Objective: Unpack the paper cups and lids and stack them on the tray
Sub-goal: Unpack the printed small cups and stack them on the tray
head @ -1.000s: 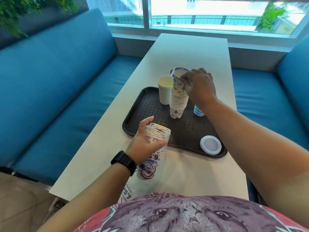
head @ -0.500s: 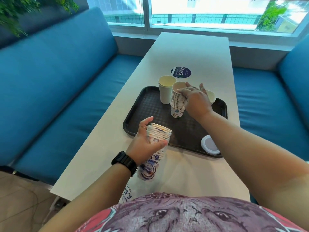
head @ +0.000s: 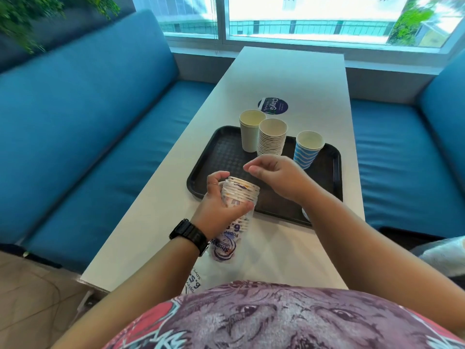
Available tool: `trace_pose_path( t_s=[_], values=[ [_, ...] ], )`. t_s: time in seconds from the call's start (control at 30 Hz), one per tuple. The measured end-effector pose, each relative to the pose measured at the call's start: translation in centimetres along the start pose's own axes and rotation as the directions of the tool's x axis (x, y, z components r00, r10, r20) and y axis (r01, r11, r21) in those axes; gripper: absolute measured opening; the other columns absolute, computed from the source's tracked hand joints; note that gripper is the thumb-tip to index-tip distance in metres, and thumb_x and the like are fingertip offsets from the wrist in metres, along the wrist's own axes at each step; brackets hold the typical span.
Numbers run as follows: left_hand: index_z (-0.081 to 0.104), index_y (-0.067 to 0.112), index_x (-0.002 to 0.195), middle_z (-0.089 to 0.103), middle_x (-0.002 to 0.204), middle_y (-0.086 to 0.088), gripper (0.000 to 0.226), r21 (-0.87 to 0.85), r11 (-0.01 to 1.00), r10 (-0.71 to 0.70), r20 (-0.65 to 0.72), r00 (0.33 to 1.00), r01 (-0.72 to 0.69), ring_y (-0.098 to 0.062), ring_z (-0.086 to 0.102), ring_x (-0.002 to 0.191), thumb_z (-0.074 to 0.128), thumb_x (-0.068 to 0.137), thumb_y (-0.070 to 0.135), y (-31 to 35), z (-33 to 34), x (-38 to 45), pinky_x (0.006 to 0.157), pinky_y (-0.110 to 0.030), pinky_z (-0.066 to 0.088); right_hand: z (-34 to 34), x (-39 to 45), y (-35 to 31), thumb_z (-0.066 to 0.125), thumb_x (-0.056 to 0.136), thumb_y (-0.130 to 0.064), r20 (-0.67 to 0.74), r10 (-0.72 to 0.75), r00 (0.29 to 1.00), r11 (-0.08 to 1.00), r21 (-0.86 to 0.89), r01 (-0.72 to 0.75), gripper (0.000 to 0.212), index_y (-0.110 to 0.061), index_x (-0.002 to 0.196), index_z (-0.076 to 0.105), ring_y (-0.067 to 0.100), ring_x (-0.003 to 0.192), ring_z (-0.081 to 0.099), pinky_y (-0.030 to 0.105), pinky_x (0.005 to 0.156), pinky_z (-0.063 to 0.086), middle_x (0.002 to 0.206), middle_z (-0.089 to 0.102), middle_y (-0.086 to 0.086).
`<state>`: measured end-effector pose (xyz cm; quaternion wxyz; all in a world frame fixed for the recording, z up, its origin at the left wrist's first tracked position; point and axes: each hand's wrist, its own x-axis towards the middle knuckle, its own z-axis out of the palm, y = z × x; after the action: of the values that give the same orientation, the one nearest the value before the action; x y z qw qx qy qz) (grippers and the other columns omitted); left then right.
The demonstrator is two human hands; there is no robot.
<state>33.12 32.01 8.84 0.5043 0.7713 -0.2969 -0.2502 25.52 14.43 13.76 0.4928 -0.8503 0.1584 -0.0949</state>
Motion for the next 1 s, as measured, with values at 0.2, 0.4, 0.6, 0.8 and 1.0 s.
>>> trace_pose_path(
  t_s=[0.2,0.4,0.6,0.8,1.0],
  values=[
    [0.025,0.029,0.117,0.057,0.107,0.012,0.068,0.069,0.997,0.046,-0.036,0.998,-0.043,-0.006,0.065,0.092,0.081,0.080,0.021,0.9,-0.1,-0.3,0.073,-0.015,0.052,1.0,-0.8,0.3,0.056,0.097,-0.023,0.080,0.021,0.997,0.999,-0.031,-0.019,0.015,-0.027,0.099,0.071,0.008,0.093,0.065,0.034,0.089,0.053,0.096,0.071,-0.010],
    [0.025,0.030,0.117,0.054,0.105,0.015,0.065,0.080,0.996,0.034,-0.028,0.999,-0.032,-0.006,0.063,0.092,0.079,0.081,0.023,1.4,-0.4,-0.8,0.076,-0.023,0.055,0.8,-1.3,0.1,0.057,0.097,-0.023,0.072,0.016,0.997,0.999,-0.053,-0.012,0.014,-0.025,0.099,0.071,0.010,0.092,0.065,0.032,0.088,0.052,0.095,0.071,-0.008],
    [0.025,0.031,0.118,0.053,0.104,0.014,0.064,0.074,0.997,0.021,-0.012,1.000,-0.021,-0.005,0.062,0.090,0.078,0.083,0.023,1.8,-0.4,-1.0,0.070,-0.018,0.052,0.7,-1.7,0.2,0.057,0.096,-0.025,0.074,0.000,0.997,0.997,-0.073,0.006,0.014,-0.026,0.099,0.071,0.008,0.090,0.064,0.031,0.087,0.052,0.093,0.071,-0.009],
    [0.026,0.031,0.116,0.053,0.103,0.013,0.063,0.060,0.998,0.024,-0.026,0.999,-0.023,-0.002,0.061,0.087,0.078,0.083,0.021,2.0,-0.4,-1.1,0.066,-0.014,0.049,0.9,-1.5,0.1,0.057,0.096,-0.023,0.045,-0.035,0.998,0.992,-0.118,0.040,0.014,-0.027,0.096,0.070,0.008,0.087,0.062,0.032,0.084,0.051,0.090,0.069,-0.010],
    [0.026,0.031,0.116,0.052,0.105,0.014,0.063,0.072,0.997,0.025,-0.024,0.999,-0.023,-0.002,0.062,0.088,0.078,0.082,0.022,1.8,-0.5,-1.2,0.069,-0.017,0.052,1.0,-1.5,-0.3,0.054,0.098,-0.023,0.007,-0.049,0.999,0.984,-0.169,0.050,0.013,-0.025,0.096,0.066,0.011,0.085,0.061,0.029,0.076,0.051,0.091,0.066,-0.008]
  ],
)
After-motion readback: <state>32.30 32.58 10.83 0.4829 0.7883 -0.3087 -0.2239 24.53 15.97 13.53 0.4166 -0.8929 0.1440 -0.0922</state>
